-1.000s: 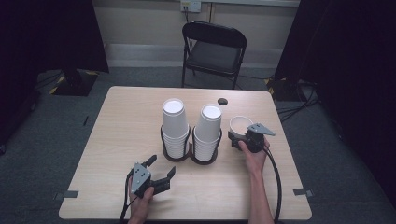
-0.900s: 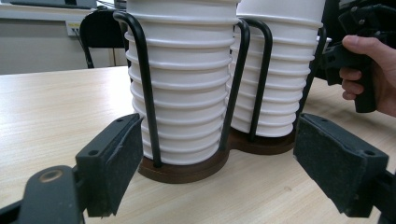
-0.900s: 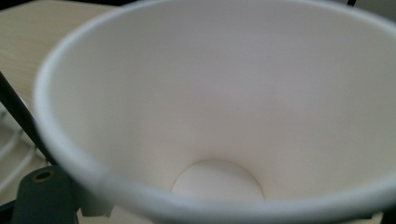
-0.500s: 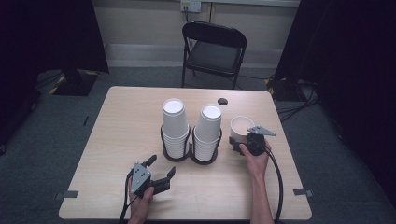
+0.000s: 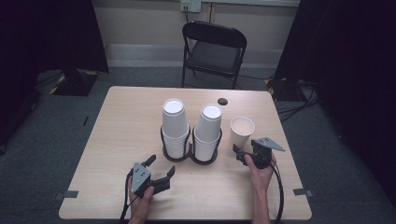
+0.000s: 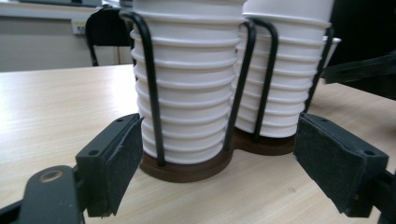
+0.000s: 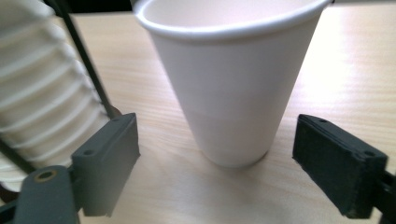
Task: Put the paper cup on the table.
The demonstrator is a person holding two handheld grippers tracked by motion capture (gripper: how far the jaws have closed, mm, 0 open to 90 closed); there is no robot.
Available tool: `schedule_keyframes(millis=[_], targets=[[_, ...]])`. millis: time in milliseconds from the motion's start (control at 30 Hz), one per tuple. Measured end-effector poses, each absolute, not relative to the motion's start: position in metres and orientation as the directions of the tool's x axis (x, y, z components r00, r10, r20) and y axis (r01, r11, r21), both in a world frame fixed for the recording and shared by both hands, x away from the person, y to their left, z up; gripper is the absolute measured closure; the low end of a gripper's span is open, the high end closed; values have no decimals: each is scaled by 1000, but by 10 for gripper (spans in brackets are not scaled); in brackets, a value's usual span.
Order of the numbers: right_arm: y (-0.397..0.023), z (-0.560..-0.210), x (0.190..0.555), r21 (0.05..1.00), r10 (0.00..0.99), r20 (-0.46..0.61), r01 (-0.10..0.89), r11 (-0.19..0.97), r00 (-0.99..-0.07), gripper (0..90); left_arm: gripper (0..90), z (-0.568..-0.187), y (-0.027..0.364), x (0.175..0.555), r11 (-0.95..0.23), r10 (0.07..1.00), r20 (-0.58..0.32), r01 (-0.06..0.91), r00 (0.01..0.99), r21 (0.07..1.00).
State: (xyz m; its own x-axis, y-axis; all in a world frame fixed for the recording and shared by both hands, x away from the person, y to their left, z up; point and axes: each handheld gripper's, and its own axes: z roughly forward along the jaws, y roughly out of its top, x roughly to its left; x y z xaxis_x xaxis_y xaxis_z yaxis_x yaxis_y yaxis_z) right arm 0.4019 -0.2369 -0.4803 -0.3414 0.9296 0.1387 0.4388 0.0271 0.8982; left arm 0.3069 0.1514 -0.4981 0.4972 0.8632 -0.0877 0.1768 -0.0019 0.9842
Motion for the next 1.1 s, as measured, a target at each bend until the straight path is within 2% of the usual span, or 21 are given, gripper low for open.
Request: schedule_keyframes(millis=[67,633,800,1000,1100], targets=[[-235,-479,394,898,935,128,438,32,-332,157,163,-498,152,307,3,864,-90,174,495,985],[-194,-477,338,952,876,110,304,43,-469,158,173,-498,152,305,4,875,-93,186,475,983],[-180,-480,328,954,860,92,292,68,-502,160,174,-497,153,304,-6,881,-96,214,462,977],[-170,-486,317,956,853,90,284,71,-514,160,174,-498,154,303,16,884,-111,208,454,978],[-169,-493,314,957,848,101,284,60,-520,160,174,-498,153,301,-4,887,-83,187,455,982]])
